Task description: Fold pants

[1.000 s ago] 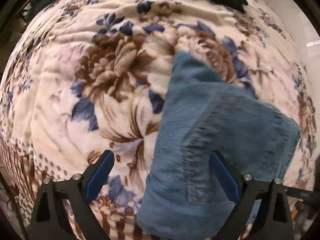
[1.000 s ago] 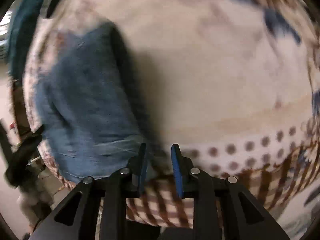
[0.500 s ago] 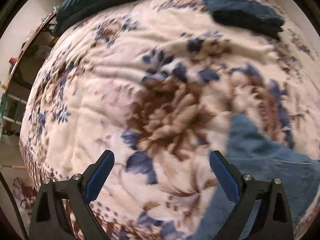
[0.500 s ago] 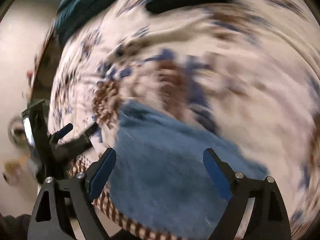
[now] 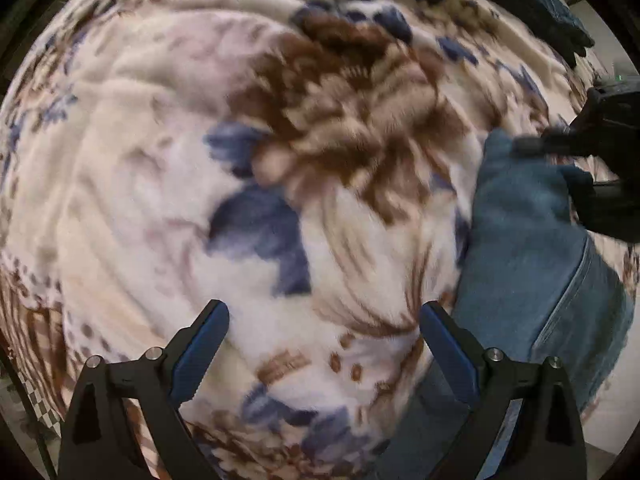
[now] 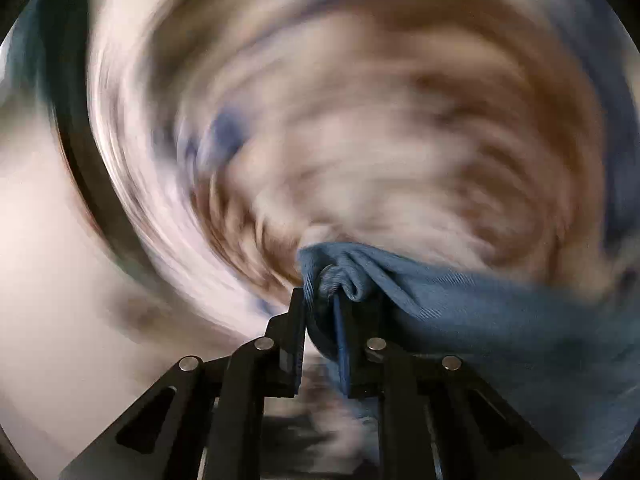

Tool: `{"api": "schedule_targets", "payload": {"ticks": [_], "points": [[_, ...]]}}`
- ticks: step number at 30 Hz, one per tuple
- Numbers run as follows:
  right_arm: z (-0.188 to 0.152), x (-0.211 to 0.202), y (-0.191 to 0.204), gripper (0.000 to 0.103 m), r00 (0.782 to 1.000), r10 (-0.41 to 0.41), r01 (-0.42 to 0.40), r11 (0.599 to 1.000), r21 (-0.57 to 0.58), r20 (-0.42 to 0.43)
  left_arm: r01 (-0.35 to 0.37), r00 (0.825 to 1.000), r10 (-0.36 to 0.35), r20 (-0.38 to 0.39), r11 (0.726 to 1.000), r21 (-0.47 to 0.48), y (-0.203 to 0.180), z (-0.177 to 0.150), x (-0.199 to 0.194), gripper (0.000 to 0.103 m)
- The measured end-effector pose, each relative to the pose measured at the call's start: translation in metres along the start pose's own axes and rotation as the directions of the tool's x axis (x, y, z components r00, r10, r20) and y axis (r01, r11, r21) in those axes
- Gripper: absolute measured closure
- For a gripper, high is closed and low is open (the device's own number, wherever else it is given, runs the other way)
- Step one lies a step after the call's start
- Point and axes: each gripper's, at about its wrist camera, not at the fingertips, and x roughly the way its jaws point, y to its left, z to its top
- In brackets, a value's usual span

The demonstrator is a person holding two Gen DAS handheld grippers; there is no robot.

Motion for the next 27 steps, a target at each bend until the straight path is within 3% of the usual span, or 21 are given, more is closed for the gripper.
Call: {"api": "schedule_targets", "payload": {"ticks": [1,2,4,6,7,9,10,11,12,13,14,15,16,17,19,21,22,24,26,27], "points": [[0.002,-0.008,-0.022,0.089,0.996,0.083,-0.087,0.99,0.114,0.033,0.013,1.0,-0.013,-0.014,1.0,-0.005,0.001,-0.001,0.003,0.005],[0.001,-0.012,-0.028,0.089,0.995,0.092,-0.098,0.986,0.132,0.049,0.019,1.0,-0.019,-0.02,1.0,-0.008,0.003,-0.002,0.004,0.005],[-0.008,-0.019,-0.016,0.089,0.997,0.068,-0.071,0.996,0.06,0.047,0.027,0.999,-0.028,-0.022,1.0,-0.008,0.006,-0.001,0.006,0.005],[-0.015,-0.03,0.008,0.088,0.997,-0.012,0.016,0.999,-0.041,0.079,0.03,0.999,-0.03,-0.025,0.999,-0.011,0.009,0.0,0.007,0.005],[-0.021,-0.039,0.03,0.087,0.986,-0.094,0.115,0.982,-0.148,0.141,0.03,0.999,-0.031,-0.024,0.999,-0.015,0.011,0.002,0.008,0.005],[-0.031,-0.037,0.067,0.053,0.943,-0.265,0.317,0.899,-0.302,0.2,0.035,0.999,-0.035,-0.019,0.999,-0.026,0.017,0.01,0.007,0.005],[-0.035,-0.026,0.084,0.025,0.913,-0.352,0.405,0.839,-0.365,0.205,0.035,0.999,-0.036,-0.016,0.999,-0.032,0.02,0.012,0.006,0.005],[-0.038,-0.015,0.087,0.022,0.893,-0.406,0.45,0.794,-0.408,0.193,0.042,0.999,-0.042,-0.014,0.998,-0.039,0.021,0.013,0.006,0.005],[-0.04,0.002,0.094,0.022,0.868,-0.469,0.488,0.744,-0.456,0.163,0.052,0.999,-0.052,-0.012,0.998,-0.048,0.023,0.014,0.006,0.005],[-0.041,0.028,0.093,0.026,0.816,-0.565,0.541,0.674,-0.502,0.121,0.071,0.997,-0.071,-0.01,0.996,-0.053,0.022,0.013,0.005,0.005],[-0.039,0.047,0.091,0.056,0.764,-0.638,0.584,0.622,-0.522,0.095,0.093,0.996,-0.093,-0.013,0.995,-0.048,0.018,0.016,0.004,0.005],[-0.037,0.062,0.086,0.065,0.712,-0.696,0.631,0.573,-0.522,0.097,0.107,0.994,-0.108,-0.016,0.994,-0.034,0.013,0.015,0.004,0.005],[-0.033,0.073,0.085,0.066,0.696,-0.711,0.647,0.56,-0.518,0.099,0.126,0.992,-0.126,-0.019,0.992,-0.003,0.006,0.013,0.004,0.005],[-0.029,0.07,0.086,0.069,0.71,-0.697,0.649,0.593,-0.477,0.1,0.124,0.992,-0.123,-0.019,0.992,0.031,-0.003,0.01,0.003,0.005],[-0.014,0.043,0.084,0.077,0.8,-0.592,0.586,0.733,-0.347,0.1,0.108,0.994,-0.109,0.012,0.992,0.071,-0.01,0.005,0.0,0.005],[-0.001,0.016,0.06,0.081,0.907,-0.415,0.42,0.893,-0.161,0.067,0.1,0.994,-0.103,0.032,0.991,0.084,-0.012,0.0,-0.001,0.005],[0.001,0.009,0.047,0.082,0.937,-0.345,0.348,0.932,-0.098,0.051,0.101,0.994,-0.104,0.031,0.991,0.084,-0.011,-0.001,0.001,0.005],[-0.006,0.009,0.043,0.082,0.942,-0.33,0.334,0.937,-0.105,0.056,0.109,0.994,-0.111,0.02,0.991,0.081,-0.008,-0.004,0.003,0.005],[-0.014,0.014,0.055,0.079,0.93,-0.364,0.368,0.913,-0.176,0.06,0.115,0.993,-0.116,0.016,0.991,0.073,-0.002,-0.009,0.004,0.005],[-0.018,0.015,0.068,0.076,0.912,-0.404,0.41,0.882,-0.234,0.072,0.118,0.993,-0.119,0.011,0.991,0.065,-0.001,-0.018,0.004,0.005]]}}
